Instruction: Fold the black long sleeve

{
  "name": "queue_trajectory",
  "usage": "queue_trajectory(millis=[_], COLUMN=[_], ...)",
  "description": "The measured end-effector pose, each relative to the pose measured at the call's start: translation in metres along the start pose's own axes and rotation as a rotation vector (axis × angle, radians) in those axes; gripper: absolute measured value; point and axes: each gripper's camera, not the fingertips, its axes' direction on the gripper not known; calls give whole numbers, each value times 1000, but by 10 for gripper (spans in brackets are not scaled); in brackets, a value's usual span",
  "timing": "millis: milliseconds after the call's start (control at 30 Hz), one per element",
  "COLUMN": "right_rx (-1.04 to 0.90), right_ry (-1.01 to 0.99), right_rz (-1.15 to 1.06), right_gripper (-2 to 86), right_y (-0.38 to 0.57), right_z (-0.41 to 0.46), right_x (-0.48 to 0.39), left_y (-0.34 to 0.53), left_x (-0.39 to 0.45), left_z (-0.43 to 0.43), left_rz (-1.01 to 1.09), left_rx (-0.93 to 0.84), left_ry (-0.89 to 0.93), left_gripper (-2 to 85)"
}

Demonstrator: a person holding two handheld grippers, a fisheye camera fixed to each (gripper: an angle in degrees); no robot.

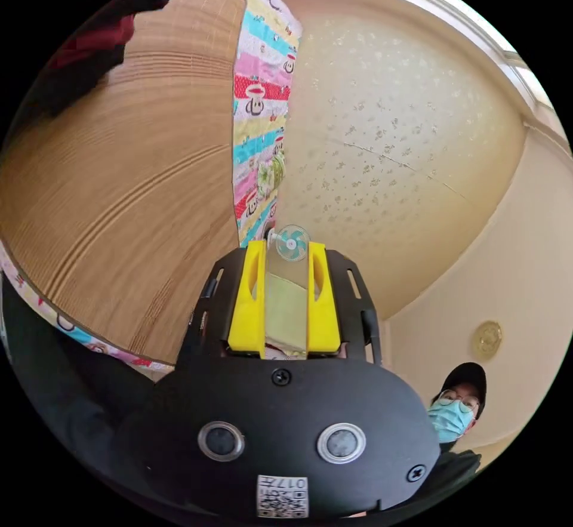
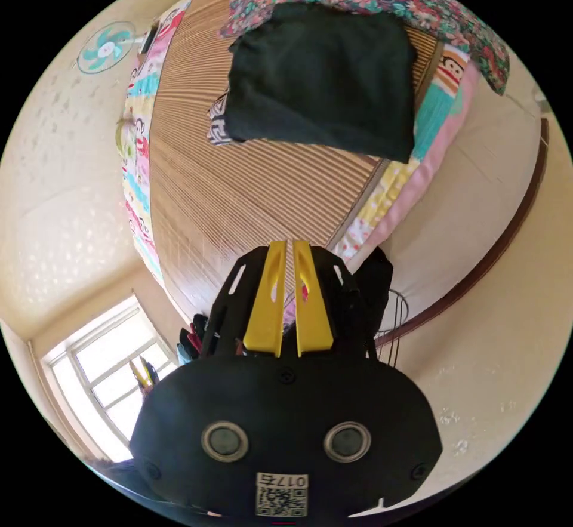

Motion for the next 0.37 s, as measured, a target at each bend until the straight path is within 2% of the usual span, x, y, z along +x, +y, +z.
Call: queue_trajectory(millis=[33, 200, 300, 367], right_rx=[-27, -56, -40, -26], right_ry=[21, 34, 9, -24], right_rz=[-59, -227, -260, -264], right_gripper=[15, 7, 5, 5], right_y=[11, 48, 69, 88], right_z=[23, 96, 128, 152], right_x=[-23, -102, -135, -154], left_y=[-4, -35, -50, -63], left_x=[2, 18, 24, 25], left_z=[-19, -181, -244, -262], left_rz=[25, 180, 220, 254], left_rx=[38, 411, 560, 575], left_ry=[-38, -453, -617, -694], left_gripper=[105, 106, 114, 120])
